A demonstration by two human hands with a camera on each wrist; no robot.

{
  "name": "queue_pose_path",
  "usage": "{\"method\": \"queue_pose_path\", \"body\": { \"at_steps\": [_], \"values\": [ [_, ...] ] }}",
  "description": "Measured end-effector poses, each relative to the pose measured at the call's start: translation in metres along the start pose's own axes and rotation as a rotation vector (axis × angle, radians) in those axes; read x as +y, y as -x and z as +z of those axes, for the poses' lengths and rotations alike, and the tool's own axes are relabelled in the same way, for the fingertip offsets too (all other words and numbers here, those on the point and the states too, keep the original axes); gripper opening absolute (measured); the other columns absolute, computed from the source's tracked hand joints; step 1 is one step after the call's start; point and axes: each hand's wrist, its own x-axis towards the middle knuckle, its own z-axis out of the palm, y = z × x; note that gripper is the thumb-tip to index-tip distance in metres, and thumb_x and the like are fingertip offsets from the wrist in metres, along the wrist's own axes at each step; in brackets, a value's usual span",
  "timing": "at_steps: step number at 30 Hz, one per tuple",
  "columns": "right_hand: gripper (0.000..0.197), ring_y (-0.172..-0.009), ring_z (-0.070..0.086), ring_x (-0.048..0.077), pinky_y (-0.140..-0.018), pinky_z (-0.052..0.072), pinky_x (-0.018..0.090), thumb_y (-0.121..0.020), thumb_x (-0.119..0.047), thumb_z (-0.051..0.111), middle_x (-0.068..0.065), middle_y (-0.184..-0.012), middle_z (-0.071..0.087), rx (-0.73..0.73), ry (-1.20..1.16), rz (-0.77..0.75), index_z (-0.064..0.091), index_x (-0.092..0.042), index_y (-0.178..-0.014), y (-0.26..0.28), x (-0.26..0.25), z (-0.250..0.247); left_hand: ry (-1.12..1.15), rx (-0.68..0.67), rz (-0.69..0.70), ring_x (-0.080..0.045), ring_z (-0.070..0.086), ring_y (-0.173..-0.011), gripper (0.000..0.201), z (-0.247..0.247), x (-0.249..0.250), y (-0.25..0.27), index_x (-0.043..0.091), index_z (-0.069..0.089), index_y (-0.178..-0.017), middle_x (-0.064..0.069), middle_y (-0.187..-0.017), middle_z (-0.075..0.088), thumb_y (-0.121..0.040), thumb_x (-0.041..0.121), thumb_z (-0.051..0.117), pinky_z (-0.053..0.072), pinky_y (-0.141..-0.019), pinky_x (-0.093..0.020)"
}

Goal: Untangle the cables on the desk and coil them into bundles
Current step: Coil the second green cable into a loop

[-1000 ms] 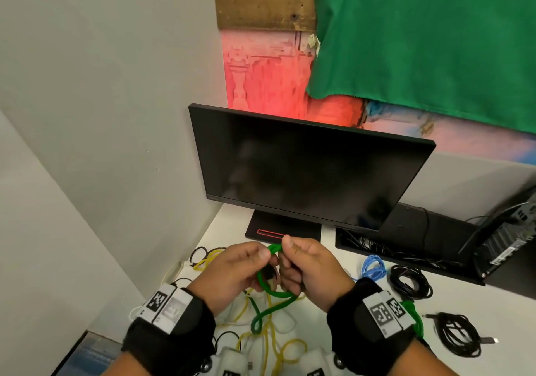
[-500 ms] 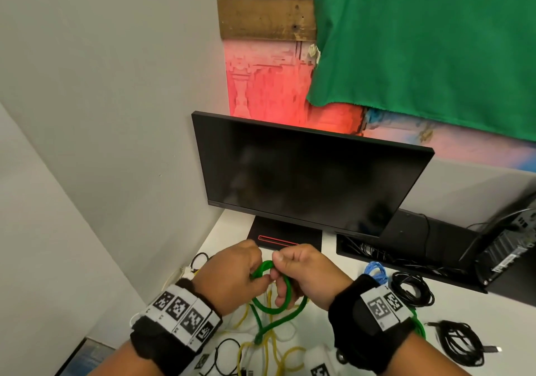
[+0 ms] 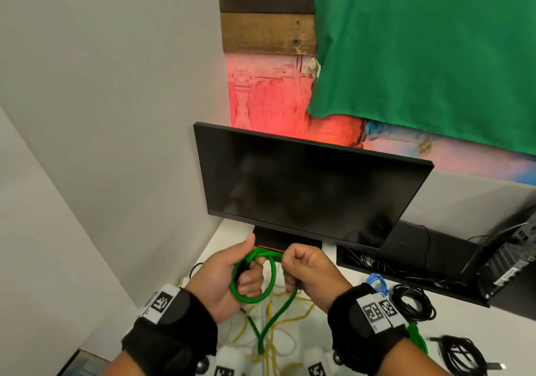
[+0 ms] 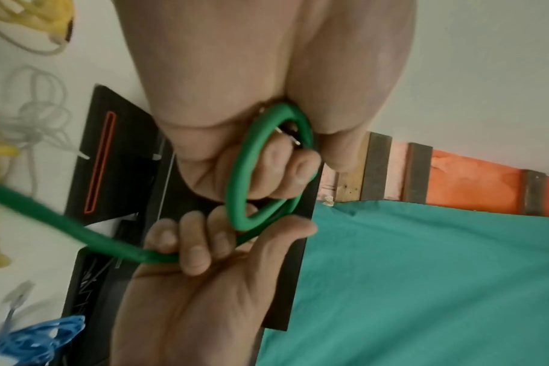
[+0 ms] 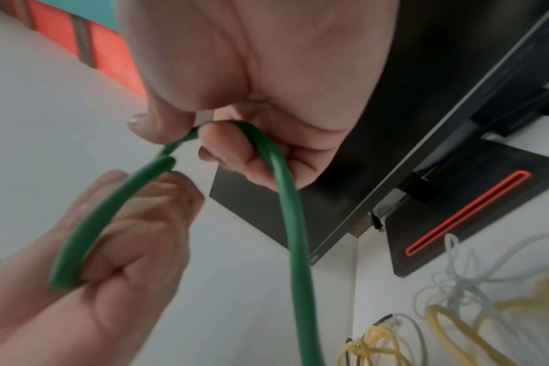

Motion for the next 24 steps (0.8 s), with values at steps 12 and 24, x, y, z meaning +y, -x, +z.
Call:
{"method": "queue_pose_path", "body": {
  "at_steps": [12,24],
  "values": [
    [0.013,-0.082,0.067,0.008,-0.080,0.055,0.027,-0.069,-0.043,0.076,-0.005,-0.086,0.072,-0.156,0.375,0.208,0.070,-0.037,-0.079,0.011,0.047,0.031,0.035,0.258,0.321,-0.014,0.044,-0.043,0.033,0.005,0.021,-0.009,0.012,0.059,-0.073,-0.004,-0.057,0.053,-0.089,0.040,0.057,0.045,-0.051,-0.025],
    [0.011,-0.078,0.054,0.002,-0.072,0.044,0.024,-0.097,-0.031,0.051,-0.015,-0.081,0.059,-0.082,0.757,-0.071,0.054,-0.033,-0.086,0.015,0.019,0.053,-0.688,0.436,0.552,-0.019,0.074,-0.079,0.026,-0.039,0.021,-0.010,0.019,0.056,-0.099,0.010,-0.105,0.074,-0.090,0.043,0.055,0.044,-0.078,-0.030]
  ]
}}
